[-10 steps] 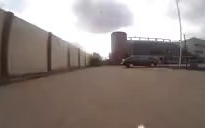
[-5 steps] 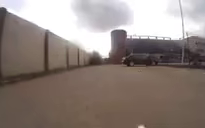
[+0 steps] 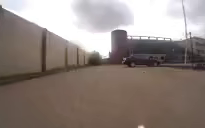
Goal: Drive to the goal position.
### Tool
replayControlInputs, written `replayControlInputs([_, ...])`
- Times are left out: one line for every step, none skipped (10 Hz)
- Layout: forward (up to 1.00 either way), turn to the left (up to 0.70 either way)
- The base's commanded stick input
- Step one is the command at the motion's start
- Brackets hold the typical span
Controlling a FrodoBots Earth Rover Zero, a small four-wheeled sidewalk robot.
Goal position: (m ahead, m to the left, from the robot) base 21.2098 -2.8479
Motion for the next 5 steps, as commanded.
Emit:
replayControlInputs([0.70,0.00])
replayControlInputs([0.70,0.00])
replayControlInputs([0.70,0.00])
replayControlInputs([0.70,0.00])
replayControlInputs([0.70,0.00])
